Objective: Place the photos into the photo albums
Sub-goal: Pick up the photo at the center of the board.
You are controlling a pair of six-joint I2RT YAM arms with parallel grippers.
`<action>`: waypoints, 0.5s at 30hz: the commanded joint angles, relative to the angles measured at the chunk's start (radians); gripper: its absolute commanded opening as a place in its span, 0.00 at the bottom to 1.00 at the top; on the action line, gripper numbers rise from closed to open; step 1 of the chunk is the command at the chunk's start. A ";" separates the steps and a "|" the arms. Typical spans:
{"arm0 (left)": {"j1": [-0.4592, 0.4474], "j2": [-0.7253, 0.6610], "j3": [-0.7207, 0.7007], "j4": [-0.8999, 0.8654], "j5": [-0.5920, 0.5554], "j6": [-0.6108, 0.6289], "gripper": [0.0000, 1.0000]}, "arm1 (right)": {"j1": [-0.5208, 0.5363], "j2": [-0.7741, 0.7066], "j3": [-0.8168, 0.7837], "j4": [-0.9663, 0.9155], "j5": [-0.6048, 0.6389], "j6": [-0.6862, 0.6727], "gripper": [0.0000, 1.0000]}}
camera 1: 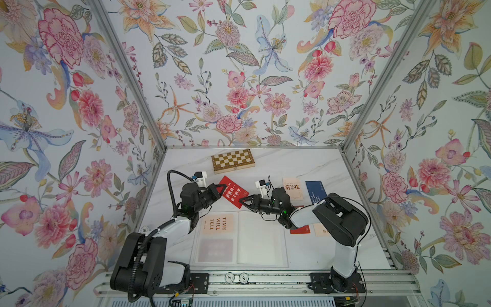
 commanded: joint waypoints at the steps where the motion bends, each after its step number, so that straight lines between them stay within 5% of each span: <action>1: 0.009 -0.033 -0.016 -0.015 0.014 0.009 0.00 | -0.007 -0.026 0.026 0.039 0.014 -0.002 0.16; 6: 0.008 -0.055 -0.017 -0.057 0.008 0.033 0.00 | -0.009 -0.039 0.028 0.040 0.016 -0.003 0.00; 10: 0.011 -0.076 -0.009 -0.118 -0.006 0.069 0.02 | -0.007 -0.061 0.017 0.029 0.015 -0.010 0.00; 15: 0.023 -0.119 0.016 -0.294 -0.054 0.163 0.49 | -0.007 -0.118 -0.013 -0.024 0.014 -0.022 0.00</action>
